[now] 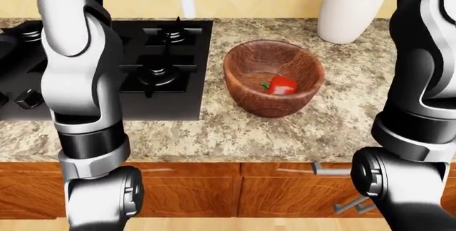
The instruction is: Pick the bell pepper from the pan and place it in the bowl.
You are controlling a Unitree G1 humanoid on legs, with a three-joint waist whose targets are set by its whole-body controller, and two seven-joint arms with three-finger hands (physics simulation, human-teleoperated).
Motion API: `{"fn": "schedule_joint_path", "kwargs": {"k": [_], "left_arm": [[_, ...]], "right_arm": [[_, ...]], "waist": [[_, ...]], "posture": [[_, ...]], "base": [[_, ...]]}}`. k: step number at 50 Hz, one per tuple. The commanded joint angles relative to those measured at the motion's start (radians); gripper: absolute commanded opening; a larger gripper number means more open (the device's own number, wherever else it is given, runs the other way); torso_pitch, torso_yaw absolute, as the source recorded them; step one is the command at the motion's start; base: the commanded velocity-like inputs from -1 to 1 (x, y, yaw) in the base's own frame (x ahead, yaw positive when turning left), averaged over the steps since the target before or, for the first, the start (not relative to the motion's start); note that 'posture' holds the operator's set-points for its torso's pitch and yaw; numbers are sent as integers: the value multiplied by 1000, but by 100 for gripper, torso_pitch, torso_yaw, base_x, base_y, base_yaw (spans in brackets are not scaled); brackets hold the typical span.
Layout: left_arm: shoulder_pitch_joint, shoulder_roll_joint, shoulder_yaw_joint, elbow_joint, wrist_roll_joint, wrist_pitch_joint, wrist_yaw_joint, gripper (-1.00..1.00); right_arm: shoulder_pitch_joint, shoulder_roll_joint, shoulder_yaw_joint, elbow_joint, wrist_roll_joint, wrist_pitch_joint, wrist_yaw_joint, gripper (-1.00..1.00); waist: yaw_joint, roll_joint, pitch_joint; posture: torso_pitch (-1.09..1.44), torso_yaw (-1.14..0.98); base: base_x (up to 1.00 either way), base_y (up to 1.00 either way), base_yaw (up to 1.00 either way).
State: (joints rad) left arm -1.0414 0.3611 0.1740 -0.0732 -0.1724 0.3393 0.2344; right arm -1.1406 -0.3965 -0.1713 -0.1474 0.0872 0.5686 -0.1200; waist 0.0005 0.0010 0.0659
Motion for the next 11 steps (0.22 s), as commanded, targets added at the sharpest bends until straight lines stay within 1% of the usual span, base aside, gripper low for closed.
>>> {"fn": "schedule_joint_path", "kwargs": {"k": [1,11], "left_arm": [[-34,13,12,-20,4,-32,3,100],[-48,35,22,-36,-12,-40,19,100]], "right_arm": [[-33,-12,-7,-24,1,-30,-6,100],[-71,-26,-1,-28,0,-42,-9,100]], "waist": [[0,0,-31],[-1,1,-27]], "posture": [[0,0],[0,0]], "base": [[0,0,0],[0,0,0]]}}
